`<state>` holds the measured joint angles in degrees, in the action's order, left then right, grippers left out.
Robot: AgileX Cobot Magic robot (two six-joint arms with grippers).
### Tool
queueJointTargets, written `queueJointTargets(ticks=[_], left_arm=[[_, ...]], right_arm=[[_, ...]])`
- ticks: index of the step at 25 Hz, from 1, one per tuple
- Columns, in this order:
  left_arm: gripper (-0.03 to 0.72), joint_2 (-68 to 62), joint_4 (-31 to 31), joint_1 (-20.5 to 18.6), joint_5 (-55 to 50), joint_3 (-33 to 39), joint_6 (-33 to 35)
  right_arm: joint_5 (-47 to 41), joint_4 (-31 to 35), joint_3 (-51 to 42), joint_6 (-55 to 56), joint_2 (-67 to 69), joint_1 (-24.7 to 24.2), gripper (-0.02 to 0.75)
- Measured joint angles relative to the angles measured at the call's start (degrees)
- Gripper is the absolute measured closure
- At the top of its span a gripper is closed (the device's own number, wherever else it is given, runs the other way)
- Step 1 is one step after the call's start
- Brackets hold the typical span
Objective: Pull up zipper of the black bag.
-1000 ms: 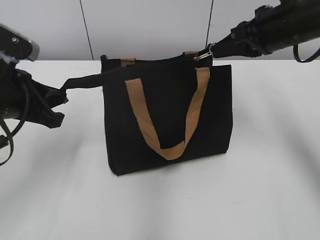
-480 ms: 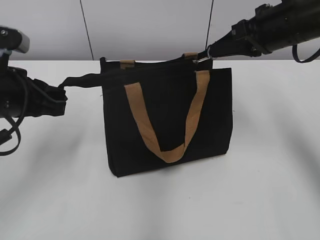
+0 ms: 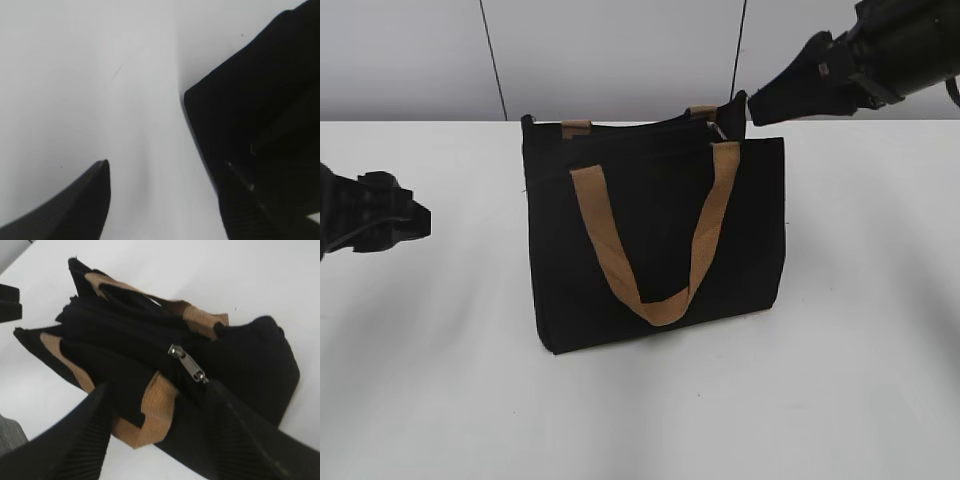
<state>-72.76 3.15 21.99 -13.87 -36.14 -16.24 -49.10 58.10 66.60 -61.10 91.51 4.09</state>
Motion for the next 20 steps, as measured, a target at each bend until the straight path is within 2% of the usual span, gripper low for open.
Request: queueJointTargets(ticks=[3,8,11,14,20], left_arm=[[0.193,3.72,-0.89,0.00,-6.93,-0.83,0.00],[0.198,13.04,-1.12,0.00,-17.76,-1.13,0.00],[0.199,19.00,-1.12,0.00,-23.48,-1.13,0.06],[0.200,24.83,-1.18,0.00,-28.67,-1.13,0.42],[0.200,35.28,-0.44,0.00,-39.78,-1.25,2.44]], right_arm=[[-0.62,-7.80,0.00,4.38,-1.76,1.82,0.282],[-1.35,-21.31,0.00,13.70,-5.90,7.94,0.281],[-2.57,-28.34,0.00,20.35,-8.35,9.25,0.281],[-4.00,-32.30,0.00,24.32,-11.08,9.32,0.281],[-7.40,-36.25,0.00,29.35,-17.44,9.48,0.281]])
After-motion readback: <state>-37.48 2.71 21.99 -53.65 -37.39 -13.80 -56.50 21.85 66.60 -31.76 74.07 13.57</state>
